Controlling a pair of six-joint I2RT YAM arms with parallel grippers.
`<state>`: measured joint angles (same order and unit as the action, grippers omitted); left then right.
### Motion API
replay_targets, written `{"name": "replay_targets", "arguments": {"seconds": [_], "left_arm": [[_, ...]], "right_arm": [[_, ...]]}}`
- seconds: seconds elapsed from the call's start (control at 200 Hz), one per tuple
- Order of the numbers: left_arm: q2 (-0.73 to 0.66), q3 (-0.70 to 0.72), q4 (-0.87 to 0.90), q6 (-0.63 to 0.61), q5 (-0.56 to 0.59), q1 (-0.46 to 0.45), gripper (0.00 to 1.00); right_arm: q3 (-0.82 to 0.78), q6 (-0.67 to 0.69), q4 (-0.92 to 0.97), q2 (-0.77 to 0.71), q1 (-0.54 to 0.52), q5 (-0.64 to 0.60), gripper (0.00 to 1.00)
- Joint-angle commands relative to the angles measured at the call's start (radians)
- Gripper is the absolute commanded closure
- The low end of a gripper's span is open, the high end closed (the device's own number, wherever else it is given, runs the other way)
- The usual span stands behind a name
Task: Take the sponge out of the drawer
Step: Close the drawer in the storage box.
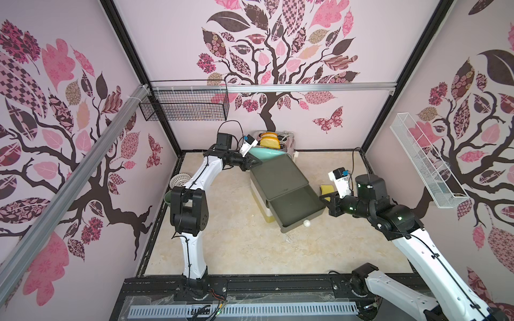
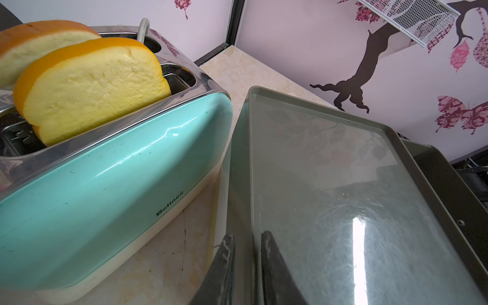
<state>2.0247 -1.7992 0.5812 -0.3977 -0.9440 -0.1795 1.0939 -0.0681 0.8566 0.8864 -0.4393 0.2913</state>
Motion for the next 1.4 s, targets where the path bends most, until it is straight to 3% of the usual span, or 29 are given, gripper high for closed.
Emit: {"name": "replay_targets", "arguments": {"seconds": [0.0, 0.245, 0.685, 1.396], "left_arm": [[0.027, 0.005, 0.069, -0.027, 0.05, -0.006, 0.79], [0.028, 0.006, 0.07, -0.029, 0.054, -0.01, 0.79], [0.033, 0.004, 0.071, -0.031, 0.058, -0.014, 0.79], [0.047, 0.003, 0.075, -0.03, 0.047, -0.014, 0.79]], "right_arm": [[-0.023, -0.05, 0.072, -0.038, -0.027, 0.027, 1.0], [-0.058, -0.095, 0.088, -0.08, -0.044, 0.13, 1.0], [-0.181, -0.119, 0.016, -0.045, -0.101, 0.107, 1.0], [-0.118, -0.063, -0.219, 0.212, -0.101, 0.035, 1.0]]}}
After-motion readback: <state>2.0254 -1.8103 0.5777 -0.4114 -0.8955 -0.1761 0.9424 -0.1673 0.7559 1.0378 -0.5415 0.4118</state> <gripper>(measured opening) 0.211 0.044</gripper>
